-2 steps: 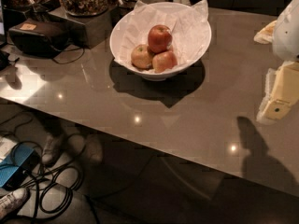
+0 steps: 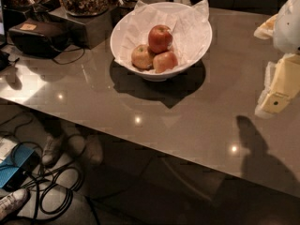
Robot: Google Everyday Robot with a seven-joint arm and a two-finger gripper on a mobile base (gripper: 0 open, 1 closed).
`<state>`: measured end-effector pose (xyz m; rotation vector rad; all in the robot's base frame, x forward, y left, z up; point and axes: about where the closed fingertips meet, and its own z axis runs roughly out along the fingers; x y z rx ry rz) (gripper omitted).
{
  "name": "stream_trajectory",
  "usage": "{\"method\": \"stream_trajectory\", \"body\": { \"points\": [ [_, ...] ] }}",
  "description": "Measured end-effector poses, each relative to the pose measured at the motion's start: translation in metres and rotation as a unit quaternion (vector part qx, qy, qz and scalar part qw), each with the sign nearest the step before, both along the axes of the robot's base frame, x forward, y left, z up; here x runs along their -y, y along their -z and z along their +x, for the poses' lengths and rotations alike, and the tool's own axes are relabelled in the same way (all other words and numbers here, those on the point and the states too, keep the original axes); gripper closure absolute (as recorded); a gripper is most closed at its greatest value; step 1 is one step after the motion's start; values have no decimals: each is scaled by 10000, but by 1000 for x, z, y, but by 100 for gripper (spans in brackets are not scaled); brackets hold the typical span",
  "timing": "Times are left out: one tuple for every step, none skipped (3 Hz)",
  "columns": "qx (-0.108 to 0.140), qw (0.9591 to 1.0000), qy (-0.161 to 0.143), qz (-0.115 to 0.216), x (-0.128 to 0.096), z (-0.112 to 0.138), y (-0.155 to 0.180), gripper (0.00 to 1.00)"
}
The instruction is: Pick apple from white bowl
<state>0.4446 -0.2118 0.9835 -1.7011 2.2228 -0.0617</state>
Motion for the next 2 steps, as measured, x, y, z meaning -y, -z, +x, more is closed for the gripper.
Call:
{"method": "stream_trajectory", "body": {
  "points": [
    [-259, 9996, 115, 0, -22, 37, -4, 0],
    [-177, 9998, 100, 28, -25, 41, -5, 0]
  ]
}}
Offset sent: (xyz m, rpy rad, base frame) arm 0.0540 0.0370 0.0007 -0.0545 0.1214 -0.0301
